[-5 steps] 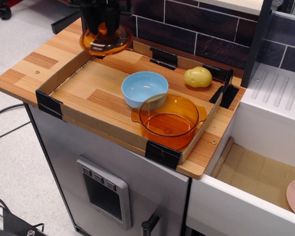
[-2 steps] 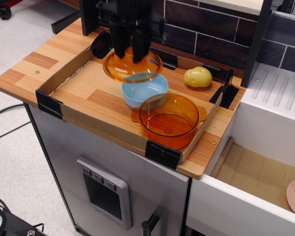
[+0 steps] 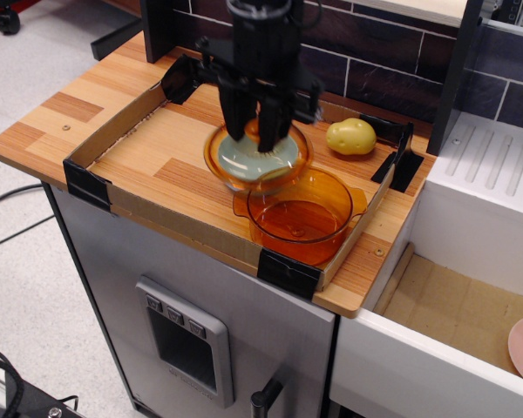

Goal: Put lid on pot

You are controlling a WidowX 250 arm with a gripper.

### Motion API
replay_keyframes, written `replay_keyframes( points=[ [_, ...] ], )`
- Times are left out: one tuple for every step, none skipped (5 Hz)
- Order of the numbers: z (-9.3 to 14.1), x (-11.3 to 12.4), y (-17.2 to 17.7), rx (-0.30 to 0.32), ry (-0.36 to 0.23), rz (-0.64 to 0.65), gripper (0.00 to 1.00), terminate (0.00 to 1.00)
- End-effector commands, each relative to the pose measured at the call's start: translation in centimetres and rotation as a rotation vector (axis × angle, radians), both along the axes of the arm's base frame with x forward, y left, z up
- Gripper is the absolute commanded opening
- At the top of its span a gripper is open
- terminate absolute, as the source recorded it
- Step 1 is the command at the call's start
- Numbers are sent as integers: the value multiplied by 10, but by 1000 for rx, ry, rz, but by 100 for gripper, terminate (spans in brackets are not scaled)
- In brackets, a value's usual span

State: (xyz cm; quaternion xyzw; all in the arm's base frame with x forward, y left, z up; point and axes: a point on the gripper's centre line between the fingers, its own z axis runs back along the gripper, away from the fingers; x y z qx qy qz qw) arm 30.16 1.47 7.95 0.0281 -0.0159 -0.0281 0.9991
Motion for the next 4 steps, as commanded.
replay_keyframes(
  points=[
    [0, 1, -12, 23, -52, -17, 0, 0],
    [-6, -4, -19, 34, -43, -36, 0, 0],
    [-9, -5, -22, 36, -43, -37, 0, 0],
    [-11, -4, -24, 28, -35, -19, 0, 0]
  ],
)
